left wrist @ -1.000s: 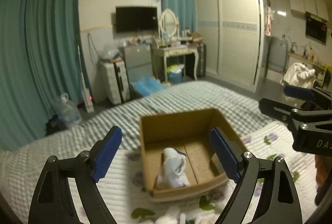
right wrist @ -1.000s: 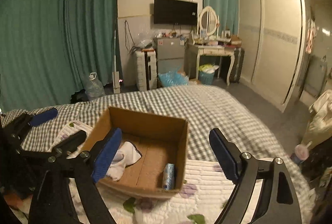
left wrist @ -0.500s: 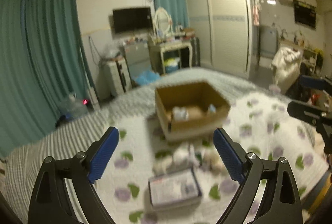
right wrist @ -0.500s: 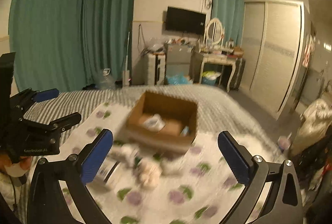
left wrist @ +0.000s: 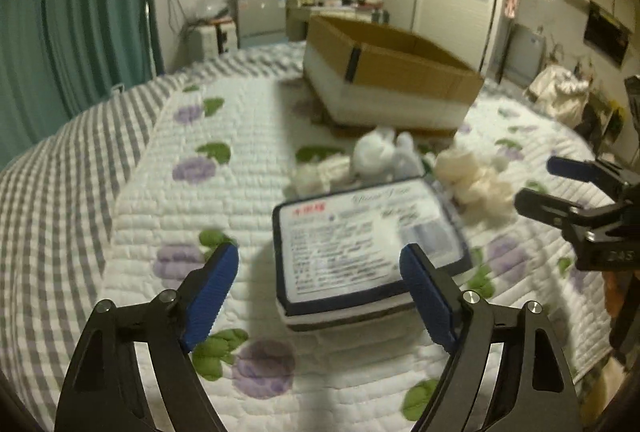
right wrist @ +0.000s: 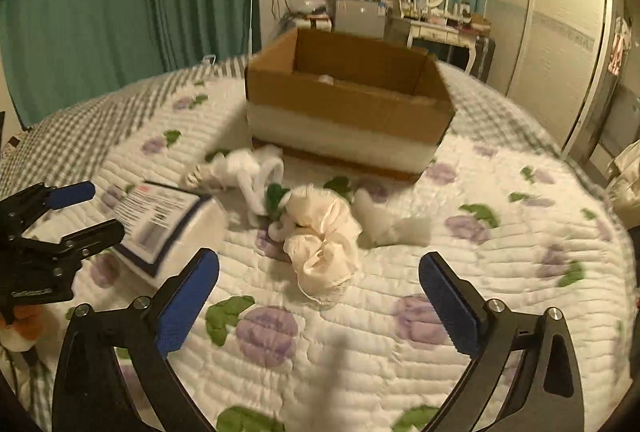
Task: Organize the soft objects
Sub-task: 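Grasp the barcode package with the left tool while the right tool grasps the cream scrunchie, then lower the package and scrunchie into the box and open both tools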
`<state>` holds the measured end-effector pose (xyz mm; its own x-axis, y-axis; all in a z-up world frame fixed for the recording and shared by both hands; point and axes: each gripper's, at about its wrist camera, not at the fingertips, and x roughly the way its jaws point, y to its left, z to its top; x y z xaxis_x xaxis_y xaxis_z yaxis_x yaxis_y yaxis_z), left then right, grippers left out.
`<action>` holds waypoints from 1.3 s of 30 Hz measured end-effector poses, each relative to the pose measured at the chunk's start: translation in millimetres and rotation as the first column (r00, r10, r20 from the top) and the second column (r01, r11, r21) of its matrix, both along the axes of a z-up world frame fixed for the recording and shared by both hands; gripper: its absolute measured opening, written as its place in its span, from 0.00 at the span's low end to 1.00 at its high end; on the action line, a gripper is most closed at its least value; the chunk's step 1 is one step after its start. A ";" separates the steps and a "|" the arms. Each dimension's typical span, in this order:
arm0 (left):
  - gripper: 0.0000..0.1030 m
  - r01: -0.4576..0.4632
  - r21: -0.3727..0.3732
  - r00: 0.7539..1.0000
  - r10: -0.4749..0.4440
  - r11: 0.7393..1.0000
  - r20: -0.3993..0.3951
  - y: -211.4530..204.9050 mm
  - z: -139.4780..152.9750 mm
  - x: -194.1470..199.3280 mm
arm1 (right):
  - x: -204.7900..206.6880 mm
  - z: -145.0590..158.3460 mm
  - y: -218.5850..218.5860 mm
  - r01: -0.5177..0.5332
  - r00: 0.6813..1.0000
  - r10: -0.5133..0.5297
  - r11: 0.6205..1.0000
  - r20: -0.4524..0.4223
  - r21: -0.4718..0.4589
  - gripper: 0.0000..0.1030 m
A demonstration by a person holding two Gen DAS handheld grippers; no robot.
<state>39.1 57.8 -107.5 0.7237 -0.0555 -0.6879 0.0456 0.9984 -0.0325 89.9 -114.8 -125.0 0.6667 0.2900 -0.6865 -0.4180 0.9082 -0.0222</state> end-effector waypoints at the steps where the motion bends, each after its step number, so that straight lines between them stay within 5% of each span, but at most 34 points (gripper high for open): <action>1: 0.81 0.002 0.012 1.000 -0.001 1.000 -0.014 0.1 -4.3 3.0 | 6.4 -9.0 3.0 -0.001 1.000 0.001 1.000 -0.017 0.001 0.92; 4: 0.82 0.008 -0.008 0.998 -0.009 1.000 -0.063 2.1 -18.9 12.1 | 23.1 -30.2 10.9 0.003 0.999 -0.004 1.000 -0.053 -0.001 0.82; 9: 0.84 -0.006 -0.160 0.995 -0.011 0.987 -0.103 11.1 -32.6 25.3 | 36.3 -49.1 9.3 0.048 0.996 -0.048 0.999 -0.070 -0.002 0.61; 14: 0.84 0.008 -0.251 0.988 -0.046 0.968 -0.145 8.6 -42.8 28.2 | 34.7 -43.5 -6.5 0.089 0.994 -0.088 0.996 -0.062 0.015 0.22; 18: 0.81 -0.004 -0.280 0.986 -0.043 0.960 -0.163 8.4 -43.7 24.7 | 28.6 -37.6 -16.5 0.102 0.993 -0.098 0.993 -0.072 0.058 0.19; 27: 0.38 0.010 -0.150 0.999 -0.016 0.989 -0.037 -18.5 5.0 -18.1 | -10.3 -1.5 -22.7 0.077 0.997 -0.077 0.995 -0.005 0.068 0.19; 39: 0.36 -0.010 0.013 0.983 0.008 1.000 0.181 -58.3 112.5 -45.4 | -51.0 103.9 -20.5 -0.029 0.986 0.012 0.994 0.166 0.103 0.18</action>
<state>-6.2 -0.5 5.0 0.8369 -0.0400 -0.5459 0.0407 0.9991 -0.0108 38.9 -135.3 -21.1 0.7614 0.3696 -0.5327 -0.4352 0.9003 0.0027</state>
